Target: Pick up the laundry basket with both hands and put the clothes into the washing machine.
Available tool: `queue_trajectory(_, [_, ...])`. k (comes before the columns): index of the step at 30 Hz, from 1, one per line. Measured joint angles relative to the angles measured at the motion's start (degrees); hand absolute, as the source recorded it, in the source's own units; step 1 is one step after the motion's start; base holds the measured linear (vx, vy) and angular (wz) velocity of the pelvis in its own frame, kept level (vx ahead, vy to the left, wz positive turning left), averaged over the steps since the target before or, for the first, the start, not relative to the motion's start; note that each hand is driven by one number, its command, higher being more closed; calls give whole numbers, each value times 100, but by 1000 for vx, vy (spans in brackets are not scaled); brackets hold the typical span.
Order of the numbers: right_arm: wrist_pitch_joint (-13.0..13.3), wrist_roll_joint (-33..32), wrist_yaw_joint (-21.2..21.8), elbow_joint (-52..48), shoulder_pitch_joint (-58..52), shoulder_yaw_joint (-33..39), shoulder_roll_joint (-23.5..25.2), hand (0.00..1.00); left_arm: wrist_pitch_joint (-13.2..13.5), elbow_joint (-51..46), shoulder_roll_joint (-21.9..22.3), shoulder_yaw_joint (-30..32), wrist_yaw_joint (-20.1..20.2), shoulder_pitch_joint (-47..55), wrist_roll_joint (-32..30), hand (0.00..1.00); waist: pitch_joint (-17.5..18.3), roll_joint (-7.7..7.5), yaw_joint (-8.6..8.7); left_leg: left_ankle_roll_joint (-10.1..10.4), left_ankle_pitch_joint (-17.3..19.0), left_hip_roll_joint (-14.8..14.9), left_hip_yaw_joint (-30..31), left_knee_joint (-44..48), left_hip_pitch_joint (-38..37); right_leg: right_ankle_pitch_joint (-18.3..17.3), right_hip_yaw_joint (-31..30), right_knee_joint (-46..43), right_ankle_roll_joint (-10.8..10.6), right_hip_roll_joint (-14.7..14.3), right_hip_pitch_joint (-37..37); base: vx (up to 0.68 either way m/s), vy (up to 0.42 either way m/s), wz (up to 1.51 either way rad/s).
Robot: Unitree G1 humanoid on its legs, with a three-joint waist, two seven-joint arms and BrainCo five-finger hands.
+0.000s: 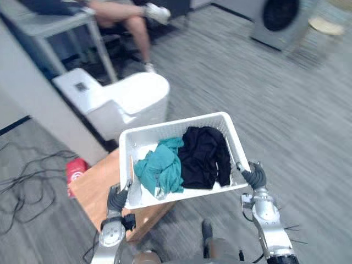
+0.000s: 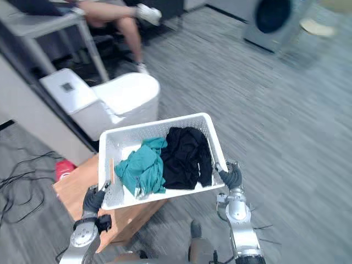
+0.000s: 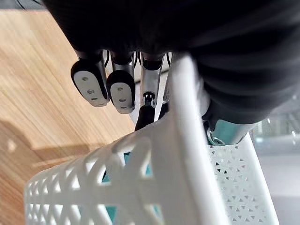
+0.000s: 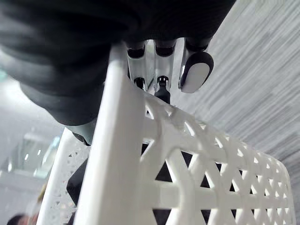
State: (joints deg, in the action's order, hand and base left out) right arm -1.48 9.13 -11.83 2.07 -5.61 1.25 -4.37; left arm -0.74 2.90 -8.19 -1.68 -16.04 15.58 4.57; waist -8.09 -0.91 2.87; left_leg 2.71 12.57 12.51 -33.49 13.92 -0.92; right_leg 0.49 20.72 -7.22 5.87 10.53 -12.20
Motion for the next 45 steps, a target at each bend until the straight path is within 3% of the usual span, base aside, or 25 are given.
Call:
queue_trajectory(3, [68,-2,-38,96,37,71,31,100,0,0,-1,2,4,-59,0,100,29,38,-20,133,-56,187,-1000,-70,-415,-295,2282,-753,220,566,128,-46,-6,-172])
queue_trajectory(5, [116,-3,-44,106,81,116,-5,100,0,0,5,-14,5,-177,-4,100,137,-107,17,329,0,199,-1308,58,-453,59,2359,-791,-48,546,98,55,-101,-127])
queue_trajectory(8, [127,-61,-49,104,115,313,-268,100,-4,51,101,-287,14,-374,-8,100,155,85,246,627,118,374,-1833,104,-701,23,1727,-761,-229,93,-168,100,-110,-133])
queue_trajectory(9, [125,-95,-49,104,97,331,-394,100,-11,53,124,-390,15,-364,-9,100,154,178,264,691,241,632,-2053,480,-890,-309,1324,-946,-268,-190,-282,154,-132,-174])
queue_trajectory(11, [118,-186,-49,109,4,330,-386,100,-16,54,95,-425,20,-325,-11,100,159,187,252,64,318,1281,-1652,1780,-718,-500,993,-1102,-169,-491,-290,179,-176,-159])
queue_trajectory(12, [119,-186,-51,103,-73,348,-406,100,-17,76,77,-494,23,-268,-11,100,124,255,250,-1070,14,1777,-852,3097,-260,-583,758,-1021,-146,-836,-134,194,-201,-161])
queue_trajectory(13, [105,-190,-56,102,-127,352,-520,100,-18,137,116,-569,41,-244,-10,100,76,356,159,-867,24,1787,296,4165,291,-621,506,-878,-138,-1076,68,190,-159,-158])
queue_trajectory(16, [88,-299,-65,98,-175,349,-575,100,-17,149,158,-632,53,-117,-9,100,-21,419,24,-399,347,831,1487,4567,1227,-624,99,-509,-84,-1248,473,242,36,-132])
queue_trajectory(19, [89,-303,-40,75,-325,313,-566,100,-19,142,115,-647,105,3,5,100,-117,377,-274,-330,375,-33,1762,2765,1913,-615,-204,94,-90,-1262,1010,369,104,-111])
queue_trajectory(21, [91,-307,-47,43,-373,310,-578,100,-20,-22,170,-629,120,166,34,100,-124,466,-390,153,-354,-369,2085,430,2105,-513,-470,734,-275,-1421,1424,385,121,-81])
queue_trajectory(23, [91,-306,-84,4,-379,221,-572,100,-23,-69,259,-493,124,235,33,100,-81,417,-519,11,-712,-479,2093,472,2121,-533,-859,1095,-485,-1467,1663,478,165,-60])
queue_trajectory(25, [95,-311,-94,-86,-380,225,-590,100,-27,-166,360,-436,162,220,27,100,-74,372,-511,-431,-719,-553,2072,771,2206,-772,-804,786,-743,-1292,1594,464,209,-11])
queue_trajectory(27, [112,-308,-90,-78,-495,227,-483,100,-32,-159,323,-441,185,335,27,100,-19,82,-502,-882,-136,-906,1971,1119,1839,-1755,-990,-1684,-1398,-658,965,583,201,24])
queue_trajectory(29, [113,-303,-85,46,-511,236,-435,100,-72,-160,306,-444,189,358,28,100,-18,-59,-429,-974,274,-1242,2048,1355,1506,-1401,-1168,-3993,-1637,-105,228,632,146,55])
queue_trajectory(30, [111,-301,-72,253,-466,238,-395,100,-152,-161,225,-453,189,360,22,100,-33,-91,-351,-1061,528,-1433,2147,1348,1084,-1155,-1114,-5228,-1428,246,-131,705,98,53])
queue_trajectory(32, [111,-301,-63,441,-426,212,-315,100,-189,-164,156,-442,163,373,-2,100,-48,68,-367,-1066,738,-1456,2278,1037,391,-1357,-913,-5847,-970,347,-433,707,65,29])
queue_trajectory(34, [135,-305,-16,435,-336,200,-305,100,-186,-248,34,-438,140,359,-1,100,-24,297,-270,-1052,753,-1387,2544,194,-415,-1611,-671,-5169,-621,92,-1040,769,23,34])
queue_trajectory(36, [151,-315,-13,414,-275,219,-352,100,-178,-281,29,-449,140,295,-1,100,-79,421,-137,-1001,731,-1257,2710,-261,-924,-1510,-701,-3766,-705,-255,-1432,857,-37,51])
queue_trajectory(38, [149,-360,-8,355,-307,224,-378,100,-179,-278,24,-456,143,232,-5,100,-92,409,-8,-658,754,-1173,2779,-508,-1408,-715,-933,-1591,-938,-538,-1553,780,-98,58])
queue_trajectory(39, [149,-379,-21,292,-398,224,-399,100,-181,-267,49,-468,142,208,-37,100,-86,365,68,-446,860,-1176,2881,-503,-1710,369,-1059,-1056,-856,-620,-1494,702,-111,46])
queue_trajectory(40, [147,-381,-31,295,-435,233,-427,100,-180,-218,111,-496,142,191,-67,100,-66,465,97,-340,924,-1046,2920,-356,-1807,719,-1106,-1311,-508,-722,-1490,845,-110,22])
queue_trajectory(41, [106,-394,-31,295,-360,278,-511,100,-183,-162,239,-484,141,125,-105,100,-60,617,27,-130,823,-850,2906,396,-1643,226,-1073,-2095,-294,-744,-1603,800,-93,11])
queue_trajectory(43, [101,-413,-29,287,-382,338,-578,100,-184,-35,370,-516,147,35,-144,100,-124,600,-1,-19,-371,-755,2770,2354,-990,-477,-939,-2780,-263,-612,-1331,793,-112,9])
queue_trajectory(44, [100,-425,-38,263,-390,330,-655,100,-175,-35,475,-526,147,125,-144,100,-221,648,-48,235,-1494,-364,2596,3834,-449,-810,-915,-2445,-321,-697,-682,790,-98,2])
queue_trajectory(45, [94,-434,-83,135,-381,342,-655,100,-157,-52,495,-543,142,127,-139,100,-259,869,-112,-11,-1092,193,2393,5361,274,-934,-801,-2098,-276,-910,-44,772,-60,-5])
